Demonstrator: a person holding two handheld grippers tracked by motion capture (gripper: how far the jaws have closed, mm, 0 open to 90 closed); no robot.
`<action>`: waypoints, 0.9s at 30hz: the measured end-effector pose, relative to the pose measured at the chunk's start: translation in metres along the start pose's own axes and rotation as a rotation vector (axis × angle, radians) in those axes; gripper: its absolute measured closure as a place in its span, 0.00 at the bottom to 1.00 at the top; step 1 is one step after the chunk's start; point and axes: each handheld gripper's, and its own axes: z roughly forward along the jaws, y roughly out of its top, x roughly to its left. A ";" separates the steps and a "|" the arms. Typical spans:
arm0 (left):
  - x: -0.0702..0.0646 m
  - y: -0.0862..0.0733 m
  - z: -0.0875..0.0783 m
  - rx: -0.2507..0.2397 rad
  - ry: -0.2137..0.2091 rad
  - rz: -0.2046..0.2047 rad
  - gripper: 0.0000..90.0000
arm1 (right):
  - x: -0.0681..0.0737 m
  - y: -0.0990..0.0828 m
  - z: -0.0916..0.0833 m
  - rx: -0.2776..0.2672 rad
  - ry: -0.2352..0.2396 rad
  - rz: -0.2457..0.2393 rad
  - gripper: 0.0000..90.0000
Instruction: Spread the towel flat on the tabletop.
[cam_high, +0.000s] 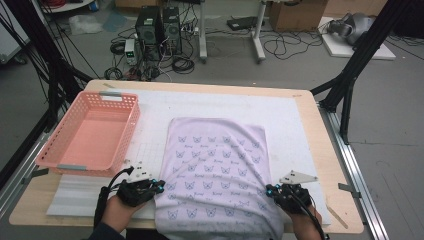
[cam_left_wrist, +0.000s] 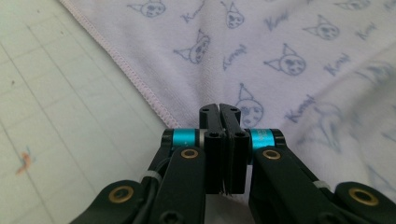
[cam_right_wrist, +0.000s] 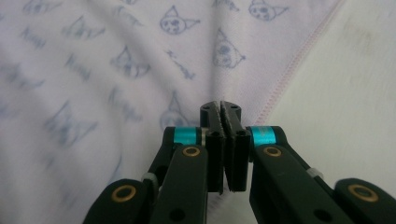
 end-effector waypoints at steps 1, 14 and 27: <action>-0.001 -0.002 -0.004 0.003 -0.010 0.008 0.98 | 0.001 -0.004 -0.004 0.013 0.027 0.008 0.98; 0.029 0.031 0.009 -0.218 -0.019 -0.077 0.54 | -0.056 0.045 0.002 -0.209 -0.104 0.050 0.59; 0.061 0.060 0.039 -0.203 0.082 -0.197 0.50 | -0.109 0.106 0.079 -0.129 -0.165 0.078 0.60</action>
